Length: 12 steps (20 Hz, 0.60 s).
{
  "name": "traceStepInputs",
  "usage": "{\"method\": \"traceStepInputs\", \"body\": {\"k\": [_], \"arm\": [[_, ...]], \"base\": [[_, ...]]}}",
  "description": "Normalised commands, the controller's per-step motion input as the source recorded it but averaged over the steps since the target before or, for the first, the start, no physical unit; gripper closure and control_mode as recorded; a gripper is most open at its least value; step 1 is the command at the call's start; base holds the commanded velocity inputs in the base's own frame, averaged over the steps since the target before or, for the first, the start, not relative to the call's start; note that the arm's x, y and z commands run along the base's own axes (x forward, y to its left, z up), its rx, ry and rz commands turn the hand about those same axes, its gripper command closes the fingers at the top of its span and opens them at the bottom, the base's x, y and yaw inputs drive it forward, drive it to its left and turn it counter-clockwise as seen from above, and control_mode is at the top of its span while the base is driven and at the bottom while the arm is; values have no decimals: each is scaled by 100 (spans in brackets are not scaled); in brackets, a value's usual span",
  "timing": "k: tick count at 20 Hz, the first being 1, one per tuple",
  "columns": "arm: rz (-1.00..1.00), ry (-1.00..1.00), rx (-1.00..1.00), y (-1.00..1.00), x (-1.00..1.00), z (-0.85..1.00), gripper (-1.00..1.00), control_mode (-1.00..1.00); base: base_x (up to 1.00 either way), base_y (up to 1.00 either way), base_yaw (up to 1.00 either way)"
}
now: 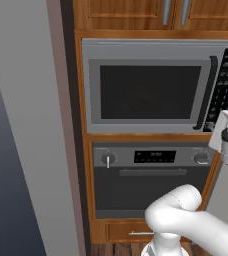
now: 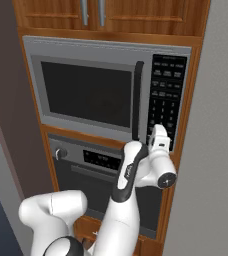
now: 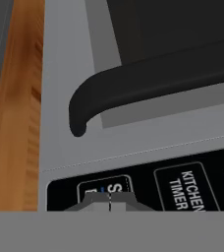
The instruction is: Place the bowl containing the mushroom and bell pepper in the microwave. Close the microwave door and press the start button to microwave the meal.
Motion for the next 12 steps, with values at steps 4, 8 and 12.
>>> {"method": "traceStepInputs", "body": {"k": [4,8,12], "arm": [[-3,0,0,-4,31,-22,100,-100],[-7,0,-2,0,41,-29,100,-100],[-12,0,-7,-7,61,-27,100,-100]], "base": [[0,0,0],[0,0,0],[0,0,0]]}}
